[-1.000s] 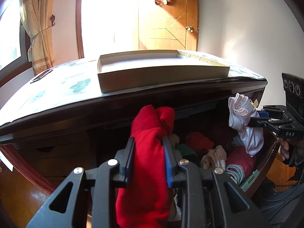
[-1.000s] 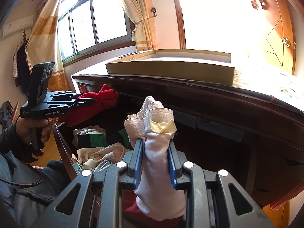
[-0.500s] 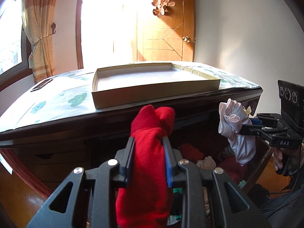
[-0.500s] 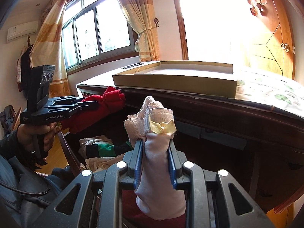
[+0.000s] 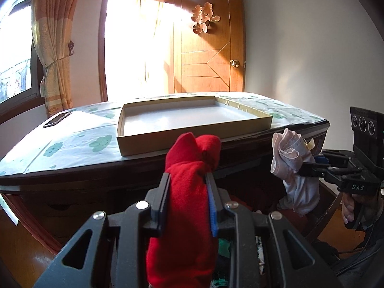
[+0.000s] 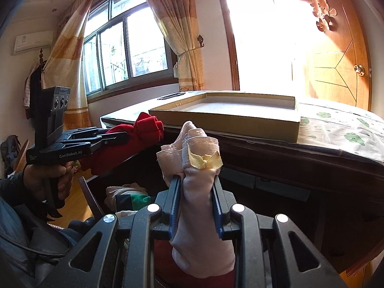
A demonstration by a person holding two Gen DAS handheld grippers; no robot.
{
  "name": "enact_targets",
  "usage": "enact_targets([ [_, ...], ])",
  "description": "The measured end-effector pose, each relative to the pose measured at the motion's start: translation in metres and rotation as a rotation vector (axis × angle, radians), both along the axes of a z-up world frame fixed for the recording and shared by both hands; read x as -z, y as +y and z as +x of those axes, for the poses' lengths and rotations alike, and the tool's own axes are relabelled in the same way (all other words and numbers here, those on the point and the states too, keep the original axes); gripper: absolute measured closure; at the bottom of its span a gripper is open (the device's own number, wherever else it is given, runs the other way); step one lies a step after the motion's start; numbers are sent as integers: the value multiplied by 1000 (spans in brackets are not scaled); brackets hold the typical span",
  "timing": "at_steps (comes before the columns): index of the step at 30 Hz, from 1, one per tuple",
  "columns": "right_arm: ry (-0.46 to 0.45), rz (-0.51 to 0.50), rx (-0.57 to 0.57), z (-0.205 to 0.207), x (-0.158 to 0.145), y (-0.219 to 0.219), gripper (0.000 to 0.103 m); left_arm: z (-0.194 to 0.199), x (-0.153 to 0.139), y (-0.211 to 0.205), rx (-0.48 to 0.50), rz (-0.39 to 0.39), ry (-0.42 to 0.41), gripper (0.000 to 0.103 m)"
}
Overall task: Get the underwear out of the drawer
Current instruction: 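Lift the pink underwear with the right tool while the left tool lifts the red sock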
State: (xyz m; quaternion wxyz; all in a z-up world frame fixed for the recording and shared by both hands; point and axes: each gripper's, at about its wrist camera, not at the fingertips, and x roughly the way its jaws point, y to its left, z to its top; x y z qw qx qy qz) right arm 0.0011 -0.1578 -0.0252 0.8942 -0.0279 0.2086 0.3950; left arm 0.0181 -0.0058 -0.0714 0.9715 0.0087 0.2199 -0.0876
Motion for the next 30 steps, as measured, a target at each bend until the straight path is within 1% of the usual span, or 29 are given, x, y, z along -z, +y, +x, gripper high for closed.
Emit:
enact_targets([
  [15, -78, 56, -4, -10, -16, -2, 76, -8, -13, -1, -4, -17, -78, 78],
  [30, -130, 104, 2, -12, -31, -7, 76, -9, -23, 1, -32, -27, -152, 78],
])
